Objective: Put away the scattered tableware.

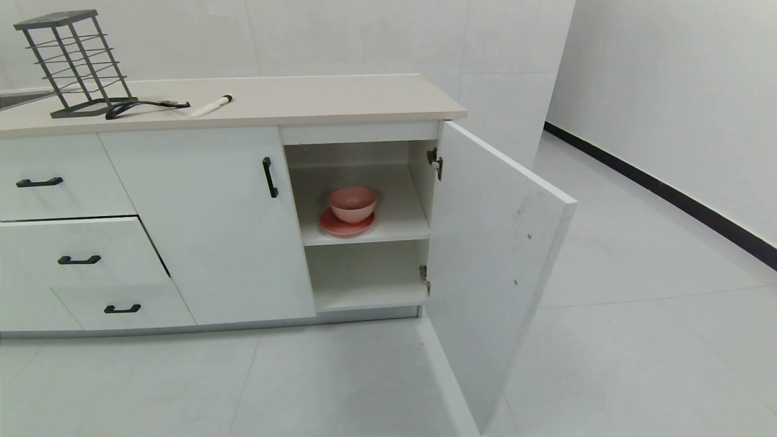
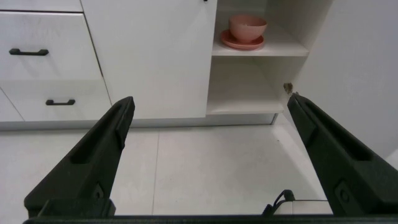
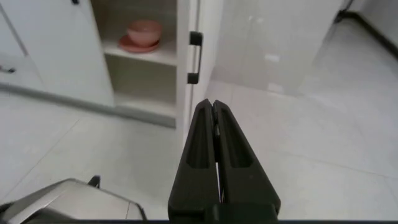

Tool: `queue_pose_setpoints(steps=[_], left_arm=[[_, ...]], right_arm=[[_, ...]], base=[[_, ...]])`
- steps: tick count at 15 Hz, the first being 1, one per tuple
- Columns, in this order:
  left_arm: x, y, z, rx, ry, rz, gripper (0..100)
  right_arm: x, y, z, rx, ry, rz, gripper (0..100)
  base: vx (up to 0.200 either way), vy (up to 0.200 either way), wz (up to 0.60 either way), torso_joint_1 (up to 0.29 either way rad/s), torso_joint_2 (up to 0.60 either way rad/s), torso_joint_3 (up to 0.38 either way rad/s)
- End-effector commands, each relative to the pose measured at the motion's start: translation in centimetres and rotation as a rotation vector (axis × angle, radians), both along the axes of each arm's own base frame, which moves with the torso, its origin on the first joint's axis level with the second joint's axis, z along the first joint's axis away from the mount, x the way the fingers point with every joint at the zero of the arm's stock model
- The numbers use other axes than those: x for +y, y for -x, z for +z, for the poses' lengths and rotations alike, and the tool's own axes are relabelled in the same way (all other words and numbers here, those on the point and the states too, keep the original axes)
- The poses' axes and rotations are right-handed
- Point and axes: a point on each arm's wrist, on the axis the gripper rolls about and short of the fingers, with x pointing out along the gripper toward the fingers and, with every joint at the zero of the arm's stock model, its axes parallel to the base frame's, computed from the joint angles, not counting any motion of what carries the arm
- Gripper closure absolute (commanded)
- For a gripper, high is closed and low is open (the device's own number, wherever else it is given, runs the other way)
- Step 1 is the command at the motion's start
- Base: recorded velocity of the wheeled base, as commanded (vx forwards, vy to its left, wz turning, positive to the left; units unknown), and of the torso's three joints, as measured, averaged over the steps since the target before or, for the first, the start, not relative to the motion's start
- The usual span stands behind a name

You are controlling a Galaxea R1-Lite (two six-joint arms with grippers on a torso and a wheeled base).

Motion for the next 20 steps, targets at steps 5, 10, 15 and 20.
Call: queue_pose_setpoints(steps=[5,10,15,20], left_arm=[[0.0,0.0,0.0,-0.001,-0.022,-0.006,0],[0.0,0.0,0.0,-0.001,-0.022,-0.009,0],[0.0,0.0,0.0,-0.001,-0.024,-0.007,0],[0.0,0.0,0.0,0.000,-0.018,-0.004,0]], right_arm=[[1.9,-9.9,0.4,0.154,0.093,0.153,100],[2.1,-13.1,-1.0,0.137,0.094,0.136,100],[2.0,-19.2,-2.6,0.053,0.059,0.118,100],[2.4,-23.5,-1.7,-0.040,0.052,0.180,100]], base=[[0.000,0.000,0.00,0.000,0.00,0.000],[0.000,0.000,0.00,0.000,0.00,0.000],[0.000,0.000,0.00,0.000,0.00,0.000],[0.000,0.000,0.00,0.000,0.00,0.000]])
